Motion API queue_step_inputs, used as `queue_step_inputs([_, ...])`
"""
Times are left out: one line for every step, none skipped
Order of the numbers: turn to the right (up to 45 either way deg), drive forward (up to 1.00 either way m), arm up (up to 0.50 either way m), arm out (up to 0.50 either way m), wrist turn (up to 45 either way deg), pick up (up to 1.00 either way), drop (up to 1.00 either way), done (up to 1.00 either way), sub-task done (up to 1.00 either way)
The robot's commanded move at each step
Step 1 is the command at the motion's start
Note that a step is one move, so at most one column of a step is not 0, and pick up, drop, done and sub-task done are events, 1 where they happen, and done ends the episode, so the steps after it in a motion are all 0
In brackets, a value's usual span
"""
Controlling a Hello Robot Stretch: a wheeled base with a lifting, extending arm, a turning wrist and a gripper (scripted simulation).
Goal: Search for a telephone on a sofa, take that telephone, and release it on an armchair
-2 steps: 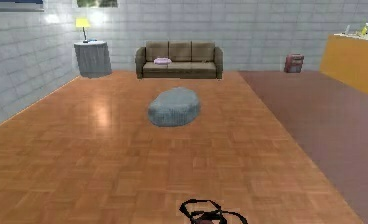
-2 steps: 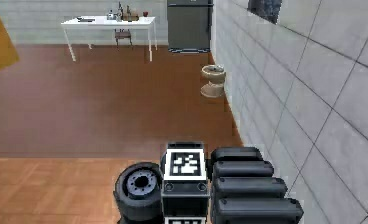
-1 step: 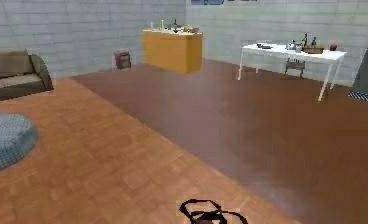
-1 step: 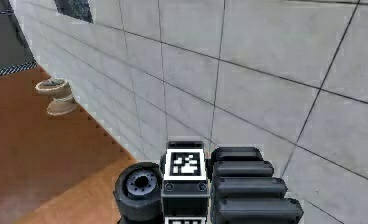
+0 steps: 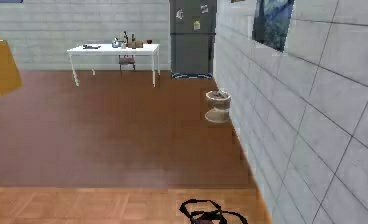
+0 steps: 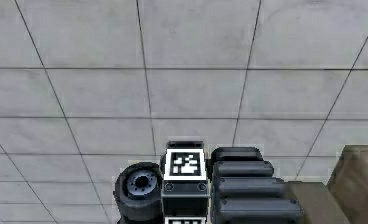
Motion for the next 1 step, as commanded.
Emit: queue_step_inputs([45.0, 0.0, 0.0, 0.0, 0.0, 0.0, 0.0, 0.0, 0.0])
